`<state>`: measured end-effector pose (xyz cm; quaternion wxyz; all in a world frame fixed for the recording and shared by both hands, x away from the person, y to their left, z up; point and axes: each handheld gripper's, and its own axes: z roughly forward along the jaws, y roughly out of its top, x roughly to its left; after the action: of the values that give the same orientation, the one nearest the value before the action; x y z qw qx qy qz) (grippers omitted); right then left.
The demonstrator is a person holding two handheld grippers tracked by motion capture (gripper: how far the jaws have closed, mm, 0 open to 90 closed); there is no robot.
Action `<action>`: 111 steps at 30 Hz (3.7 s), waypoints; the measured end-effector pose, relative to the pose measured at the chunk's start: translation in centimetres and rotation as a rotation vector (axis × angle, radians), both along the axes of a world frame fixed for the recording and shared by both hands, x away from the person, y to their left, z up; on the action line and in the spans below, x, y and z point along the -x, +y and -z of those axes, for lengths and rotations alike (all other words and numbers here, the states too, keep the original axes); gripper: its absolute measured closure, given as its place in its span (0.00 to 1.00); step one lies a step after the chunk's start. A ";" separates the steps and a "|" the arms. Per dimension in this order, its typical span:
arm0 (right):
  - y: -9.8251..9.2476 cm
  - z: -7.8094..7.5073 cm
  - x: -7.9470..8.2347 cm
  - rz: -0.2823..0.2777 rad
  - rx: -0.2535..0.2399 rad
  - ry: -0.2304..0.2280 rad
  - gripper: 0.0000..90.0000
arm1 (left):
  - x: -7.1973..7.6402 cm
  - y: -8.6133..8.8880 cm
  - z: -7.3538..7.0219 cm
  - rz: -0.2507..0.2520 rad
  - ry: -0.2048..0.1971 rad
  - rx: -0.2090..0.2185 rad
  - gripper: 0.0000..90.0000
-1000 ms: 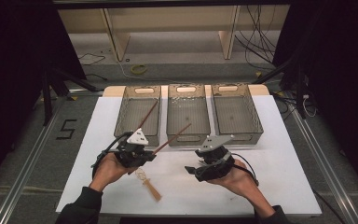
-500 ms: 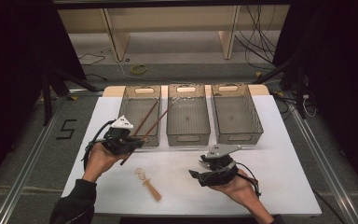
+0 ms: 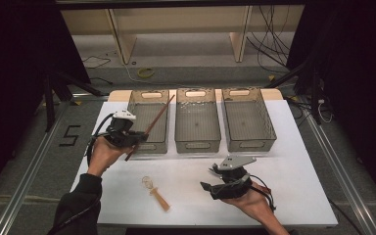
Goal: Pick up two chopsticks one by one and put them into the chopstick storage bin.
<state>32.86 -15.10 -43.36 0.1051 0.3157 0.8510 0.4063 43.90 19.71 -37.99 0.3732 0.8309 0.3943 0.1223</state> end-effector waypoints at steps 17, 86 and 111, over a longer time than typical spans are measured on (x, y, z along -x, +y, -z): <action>-0.3 0.0 0.3 0.008 -0.004 -0.013 0.35 | -5.3 0.9 -0.5 -0.113 0.024 0.000 0.92; -0.4 0.4 0.5 0.006 -0.003 0.009 0.35 | 2.5 -0.5 1.3 0.180 -0.070 0.029 0.25; -0.8 0.5 0.5 0.006 -0.017 0.016 0.35 | 7.2 -4.4 3.9 0.543 0.010 -0.221 0.26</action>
<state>32.37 -15.95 -43.91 0.0970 0.3223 0.8474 0.4106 36.65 15.33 -41.88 0.2975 0.9422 0.1434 0.0561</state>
